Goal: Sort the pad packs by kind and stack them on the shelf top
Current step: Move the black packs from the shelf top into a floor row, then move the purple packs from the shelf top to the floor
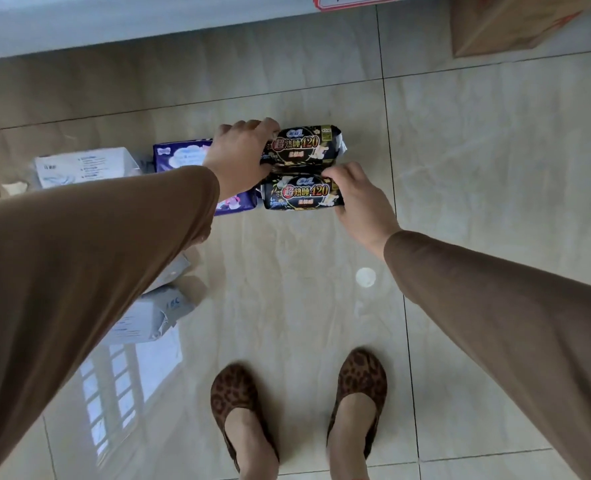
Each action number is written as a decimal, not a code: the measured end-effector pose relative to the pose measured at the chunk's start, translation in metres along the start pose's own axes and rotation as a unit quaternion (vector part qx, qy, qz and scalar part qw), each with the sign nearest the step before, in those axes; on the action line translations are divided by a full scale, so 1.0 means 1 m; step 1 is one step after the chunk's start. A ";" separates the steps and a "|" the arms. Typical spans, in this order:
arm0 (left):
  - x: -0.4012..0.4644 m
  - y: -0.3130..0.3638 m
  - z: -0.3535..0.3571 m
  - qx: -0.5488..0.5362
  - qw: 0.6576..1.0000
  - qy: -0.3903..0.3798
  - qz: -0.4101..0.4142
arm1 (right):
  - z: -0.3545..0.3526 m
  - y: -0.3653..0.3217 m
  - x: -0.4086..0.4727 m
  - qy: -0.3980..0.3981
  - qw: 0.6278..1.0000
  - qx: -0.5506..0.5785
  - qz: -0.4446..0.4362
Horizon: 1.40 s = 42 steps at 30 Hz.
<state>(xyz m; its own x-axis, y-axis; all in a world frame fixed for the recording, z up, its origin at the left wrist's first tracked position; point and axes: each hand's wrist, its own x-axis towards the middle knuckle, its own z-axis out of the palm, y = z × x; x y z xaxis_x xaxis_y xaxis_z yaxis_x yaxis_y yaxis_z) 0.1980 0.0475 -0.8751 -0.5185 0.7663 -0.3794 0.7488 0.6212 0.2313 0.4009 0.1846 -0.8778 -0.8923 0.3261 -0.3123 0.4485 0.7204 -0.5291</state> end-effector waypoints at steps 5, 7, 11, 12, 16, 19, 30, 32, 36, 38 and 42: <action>-0.006 -0.007 0.000 -0.004 1.000 -0.007 0.006 | 0.004 -0.003 0.002 0.010 0.999 0.015 0.033; -0.011 -0.005 -0.001 0.003 1.000 -0.021 0.003 | 0.002 -0.003 -0.003 -0.005 0.998 0.032 0.044; -0.028 0.006 -0.017 -0.010 0.999 -0.027 -0.030 | -0.016 -0.007 -0.023 -0.022 0.996 0.048 0.068; -0.035 0.010 -0.025 -0.018 0.999 -0.026 -0.037 | -0.025 -0.009 -0.029 -0.019 0.995 0.049 0.079; -0.079 0.034 -0.065 -0.024 0.999 -0.029 -0.035 | -0.074 -0.030 -0.065 -0.022 0.993 0.037 0.113; -0.124 0.061 -0.108 -0.032 0.998 -0.031 -0.033 | -0.126 -0.060 -0.099 -0.015 0.991 0.038 0.125; -0.279 0.206 -0.399 -0.047 0.998 0.039 -0.012 | -0.403 -0.231 -0.249 0.035 0.993 0.027 0.108; -0.301 0.233 -0.455 -0.046 0.997 0.059 0.009 | -0.457 -0.261 -0.275 0.061 0.993 0.022 0.100; -0.330 0.285 -0.542 -0.030 0.993 0.099 0.047 | -0.550 -0.298 -0.314 0.111 0.991 0.004 0.079; -0.337 0.308 -0.571 -0.029 0.990 0.122 0.059 | -0.588 -0.302 -0.328 0.135 0.989 -0.001 0.065; -0.330 0.351 -0.611 -0.040 0.983 0.166 0.068 | -0.655 -0.286 -0.335 0.177 0.984 -0.021 0.026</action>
<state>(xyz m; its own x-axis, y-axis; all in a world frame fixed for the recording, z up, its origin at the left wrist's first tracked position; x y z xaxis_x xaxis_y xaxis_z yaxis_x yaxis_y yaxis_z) 0.3795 0.1130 -0.1211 -0.5325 0.8459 -0.0292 0.7924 0.5104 0.3340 0.5374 0.2701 -0.1043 -0.8339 0.5506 -0.0389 0.4975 0.7194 -0.4848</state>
